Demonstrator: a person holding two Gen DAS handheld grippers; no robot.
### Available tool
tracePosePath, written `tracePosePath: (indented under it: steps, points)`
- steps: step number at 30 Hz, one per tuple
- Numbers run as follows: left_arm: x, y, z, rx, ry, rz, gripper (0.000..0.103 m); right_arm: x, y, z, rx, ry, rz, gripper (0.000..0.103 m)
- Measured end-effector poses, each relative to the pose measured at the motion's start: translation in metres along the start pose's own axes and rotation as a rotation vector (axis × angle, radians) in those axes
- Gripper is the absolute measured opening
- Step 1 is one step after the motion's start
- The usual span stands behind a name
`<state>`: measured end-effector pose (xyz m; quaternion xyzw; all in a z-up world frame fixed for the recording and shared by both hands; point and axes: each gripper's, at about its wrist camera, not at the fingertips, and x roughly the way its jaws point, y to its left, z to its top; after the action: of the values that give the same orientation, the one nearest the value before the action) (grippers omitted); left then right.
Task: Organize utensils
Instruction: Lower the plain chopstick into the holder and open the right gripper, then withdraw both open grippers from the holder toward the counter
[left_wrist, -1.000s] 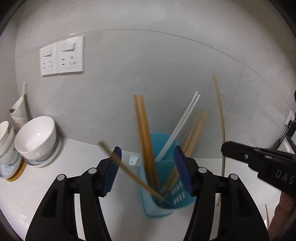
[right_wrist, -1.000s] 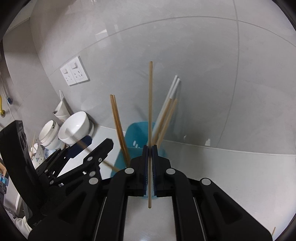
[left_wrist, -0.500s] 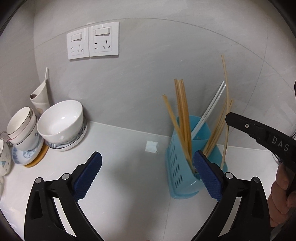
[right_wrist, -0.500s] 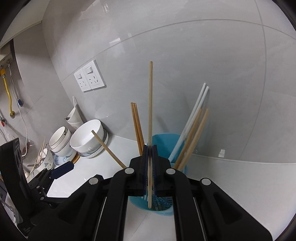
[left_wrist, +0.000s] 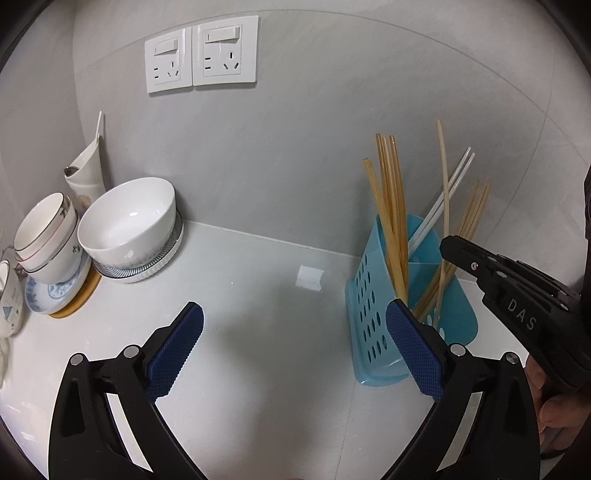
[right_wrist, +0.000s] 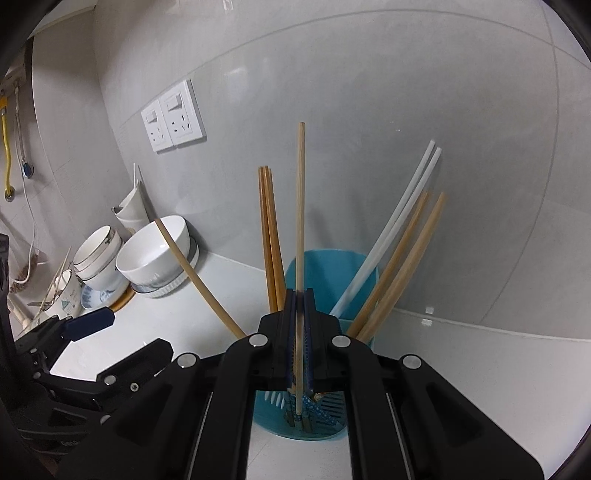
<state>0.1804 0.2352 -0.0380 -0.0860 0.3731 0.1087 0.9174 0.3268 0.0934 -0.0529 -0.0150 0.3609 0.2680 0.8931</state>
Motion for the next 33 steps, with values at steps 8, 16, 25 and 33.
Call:
tracePosePath:
  steps: [8,16,25,33]
  points:
    - [-0.006,0.001,-0.003,-0.024,0.005,0.014,0.097,-0.018,-0.007,0.001,0.005,-0.017,-0.031,0.041]
    - [-0.027,-0.027,-0.009,0.002,0.000,-0.024,0.097,-0.074,-0.047,-0.011,0.068,-0.052,-0.155,0.079]
    - [-0.044,-0.092,-0.034,0.092,0.059,-0.159,0.097,-0.155,-0.123,-0.071,0.214,0.003,-0.406,0.095]
    - [-0.051,-0.185,-0.076,0.204,0.164,-0.272,0.097,-0.229,-0.197,-0.138,0.316,0.067,-0.572,0.095]
